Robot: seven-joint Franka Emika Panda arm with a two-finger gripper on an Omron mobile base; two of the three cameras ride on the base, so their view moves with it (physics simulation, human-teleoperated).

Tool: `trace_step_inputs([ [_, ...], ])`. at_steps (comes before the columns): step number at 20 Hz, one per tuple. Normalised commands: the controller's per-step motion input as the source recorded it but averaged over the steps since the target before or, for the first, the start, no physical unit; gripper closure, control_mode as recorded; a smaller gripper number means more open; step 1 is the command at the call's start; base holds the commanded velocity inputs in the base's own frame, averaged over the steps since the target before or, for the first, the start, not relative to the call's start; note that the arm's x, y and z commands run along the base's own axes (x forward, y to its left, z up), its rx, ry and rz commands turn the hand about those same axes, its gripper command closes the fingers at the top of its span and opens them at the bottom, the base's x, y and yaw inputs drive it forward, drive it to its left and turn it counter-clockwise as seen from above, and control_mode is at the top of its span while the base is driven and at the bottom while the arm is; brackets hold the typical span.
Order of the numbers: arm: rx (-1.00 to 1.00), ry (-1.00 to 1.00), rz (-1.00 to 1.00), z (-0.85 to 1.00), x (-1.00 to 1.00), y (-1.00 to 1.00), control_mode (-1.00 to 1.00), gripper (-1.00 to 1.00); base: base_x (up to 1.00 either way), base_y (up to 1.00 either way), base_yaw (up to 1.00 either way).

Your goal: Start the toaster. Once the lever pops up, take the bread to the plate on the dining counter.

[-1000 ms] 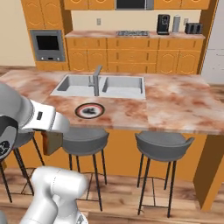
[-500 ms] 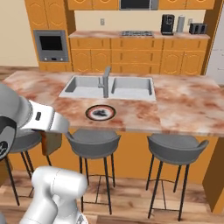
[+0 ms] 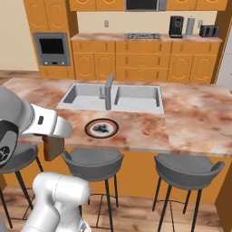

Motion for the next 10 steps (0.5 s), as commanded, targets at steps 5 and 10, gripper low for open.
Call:
trace_step_inputs([
  [5, 0.0, 0.0, 0.0, 0.0, 0.0, 0.0, 1.0, 1.0, 0.48, 0.0, 0.01],
  [10, 0.0, 0.0, 0.0, 0.0, 0.0, 0.0, 1.0, 1.0, 0.38, 0.0, 0.0],
])
